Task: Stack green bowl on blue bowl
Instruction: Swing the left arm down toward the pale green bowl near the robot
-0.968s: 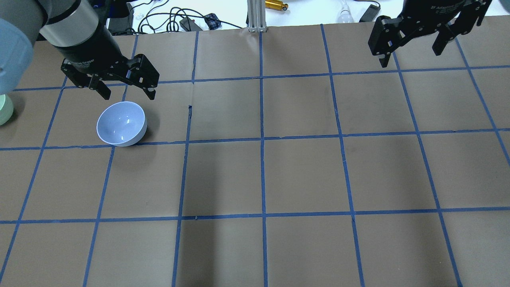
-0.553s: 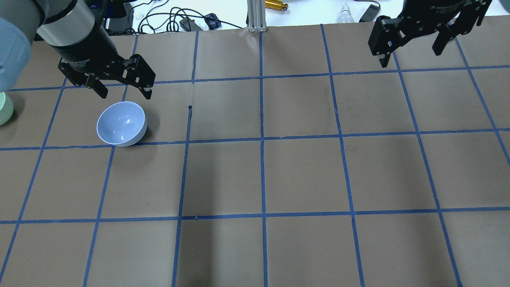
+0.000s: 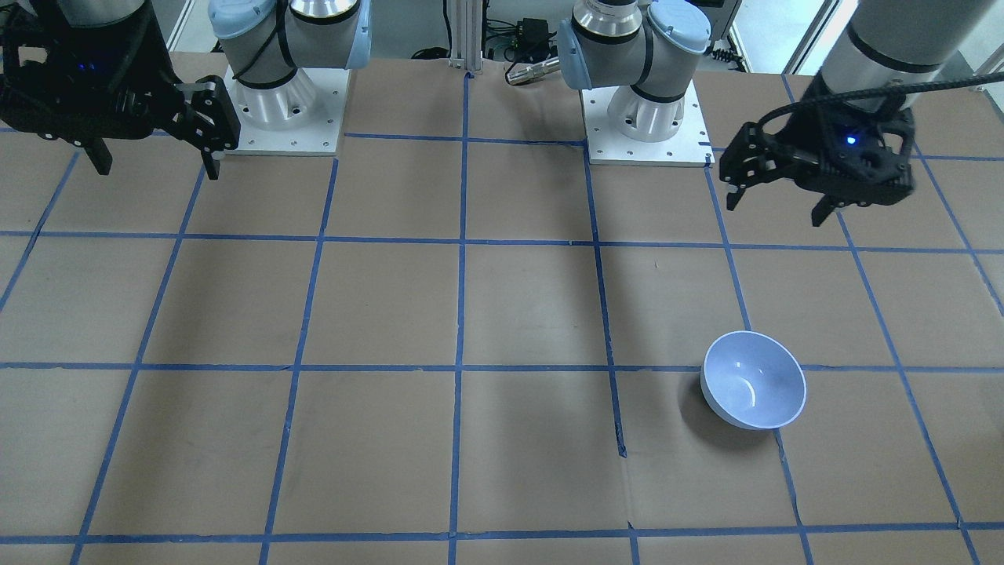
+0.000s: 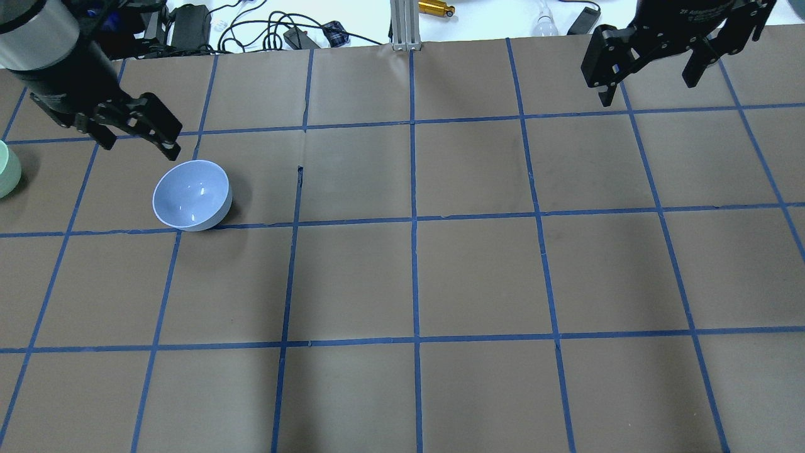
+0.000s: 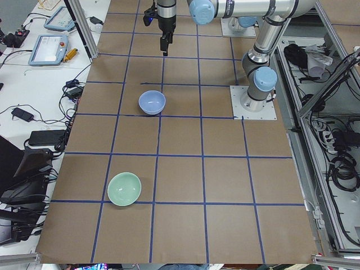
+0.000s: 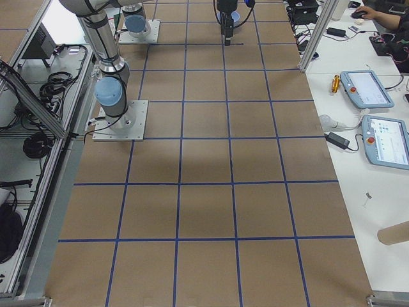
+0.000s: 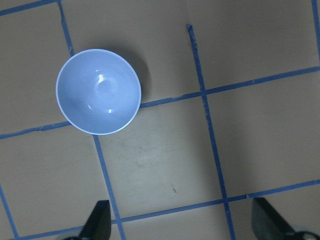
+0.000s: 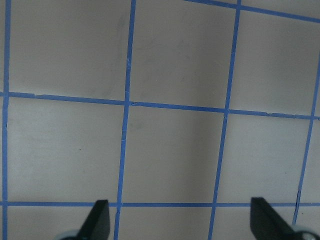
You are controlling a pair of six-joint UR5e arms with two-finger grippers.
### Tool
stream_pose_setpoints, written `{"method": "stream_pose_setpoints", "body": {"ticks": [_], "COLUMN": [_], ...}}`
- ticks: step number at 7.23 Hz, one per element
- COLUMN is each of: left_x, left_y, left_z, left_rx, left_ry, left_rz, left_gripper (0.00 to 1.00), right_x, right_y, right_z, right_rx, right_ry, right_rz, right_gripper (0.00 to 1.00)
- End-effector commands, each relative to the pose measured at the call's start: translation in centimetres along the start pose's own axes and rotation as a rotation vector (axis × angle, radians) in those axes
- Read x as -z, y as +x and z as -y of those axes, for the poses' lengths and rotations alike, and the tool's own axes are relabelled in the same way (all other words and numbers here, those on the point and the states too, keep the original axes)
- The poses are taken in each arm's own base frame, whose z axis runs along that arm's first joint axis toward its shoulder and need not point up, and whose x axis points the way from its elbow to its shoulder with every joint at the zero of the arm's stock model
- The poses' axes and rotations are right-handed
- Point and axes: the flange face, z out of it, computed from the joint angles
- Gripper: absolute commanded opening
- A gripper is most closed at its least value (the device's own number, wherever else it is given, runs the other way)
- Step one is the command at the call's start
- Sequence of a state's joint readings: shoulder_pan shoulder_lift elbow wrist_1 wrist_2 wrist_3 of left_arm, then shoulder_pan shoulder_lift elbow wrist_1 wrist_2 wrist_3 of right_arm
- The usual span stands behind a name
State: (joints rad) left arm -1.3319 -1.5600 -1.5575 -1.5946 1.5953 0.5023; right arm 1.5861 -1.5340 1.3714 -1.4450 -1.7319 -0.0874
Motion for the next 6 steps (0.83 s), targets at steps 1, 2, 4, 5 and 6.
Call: {"method": "stream_pose_setpoints", "body": {"ticks": [1,2,4,5,6], "left_x": [-2.0,-3.6,-6.8,-9.2,-11.8], "left_y": [-10.6,-14.2,-23.9,-28.9,-32.5], "left_z": [-3.4,-4.4,-6.9,-8.0,-8.0], "left_rx": [-0.151,-0.233,-0.39,-0.461,-0.462], "left_ry": [-0.027,-0.047,-0.041,-0.033,-0.034], "left_rz": [-0.031,-0.054,-0.002,0.01,0.011], "left_gripper": [1.0,1.0,1.0,1.0,1.0], "right_x": [0.0,0.0,0.0,0.0,0.0], "right_y": [0.0,0.0,0.0,0.0,0.0], "right_z": [0.0,0.0,0.0,0.0,0.0], "right_rx": [0.0,0.0,0.0,0.0,0.0], "right_ry": [0.0,0.0,0.0,0.0,0.0], "right_rz": [0.0,0.0,0.0,0.0,0.0], "right_gripper": [1.0,1.0,1.0,1.0,1.0]}}
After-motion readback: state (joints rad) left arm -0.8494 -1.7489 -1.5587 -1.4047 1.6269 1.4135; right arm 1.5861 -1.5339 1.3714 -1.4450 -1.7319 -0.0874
